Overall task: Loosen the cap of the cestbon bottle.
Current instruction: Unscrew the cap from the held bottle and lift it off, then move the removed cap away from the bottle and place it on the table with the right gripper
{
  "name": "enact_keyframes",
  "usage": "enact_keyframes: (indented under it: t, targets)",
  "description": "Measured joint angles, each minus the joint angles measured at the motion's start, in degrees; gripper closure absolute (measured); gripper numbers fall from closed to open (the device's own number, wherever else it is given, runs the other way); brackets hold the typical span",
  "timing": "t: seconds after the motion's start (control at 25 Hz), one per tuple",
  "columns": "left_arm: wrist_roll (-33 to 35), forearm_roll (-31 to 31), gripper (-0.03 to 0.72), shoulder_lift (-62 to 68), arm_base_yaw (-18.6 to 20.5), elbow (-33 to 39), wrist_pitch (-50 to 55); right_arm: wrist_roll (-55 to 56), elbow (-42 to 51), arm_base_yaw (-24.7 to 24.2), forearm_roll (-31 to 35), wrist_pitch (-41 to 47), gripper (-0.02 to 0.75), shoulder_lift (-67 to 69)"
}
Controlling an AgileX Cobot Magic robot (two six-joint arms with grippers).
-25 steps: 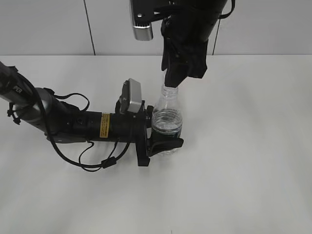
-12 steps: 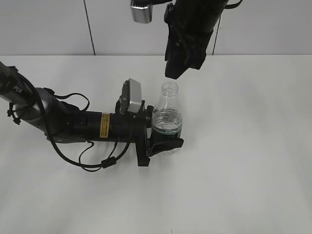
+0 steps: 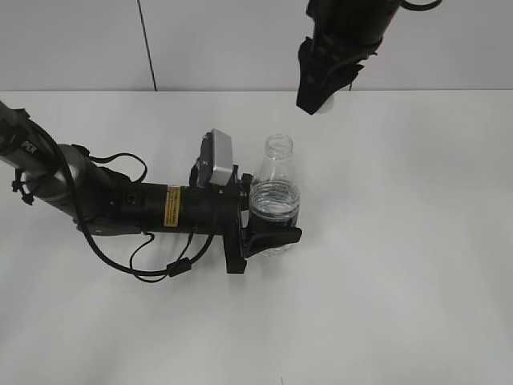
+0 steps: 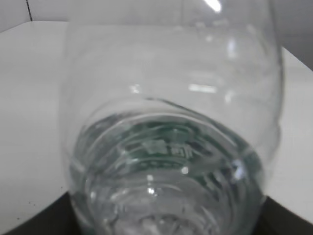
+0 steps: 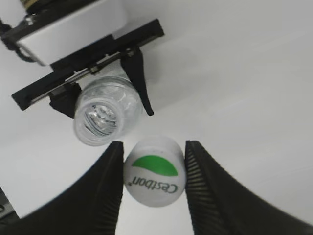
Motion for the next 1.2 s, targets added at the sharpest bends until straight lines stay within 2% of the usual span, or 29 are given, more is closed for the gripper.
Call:
enact_keyframes:
  t: [0.28,0.52,0.68,0.8,1.0,1.2]
  targets:
    - [-0.1,0.0,0.278,0.0,0.0,0.0,0.0,21.4,0.0,-9.6,-0.1,-0.4,0.447,0.0]
    - [-0.1,-0.2,0.278,0.0,0.0,0.0,0.0,31.8,0.2,-16.6,-4.2,-1.2,0.447,0.1]
    - [-0.2,-0.5,0.278,0.0,0.0,0.0,0.1,33.8,4.3,-20.1,-5.2,-2.9,0.447,0.1]
    - [-0.8,-0.8,0.278,0.0,0.0,0.0,0.1,34.6,9.4,-21.9,-5.0,-7.4,0.447,0.2]
    - [-0.9,-0.9,0.278,0.0,0.0,0.0,0.2,35.4,17.1,-23.7,-4.2,-15.9,0.447,0.4]
    - [-1.0,-1.5,0.278,0.0,0.0,0.0,0.3,35.5,19.4,-24.2,-3.6,-19.6,0.447,4.4]
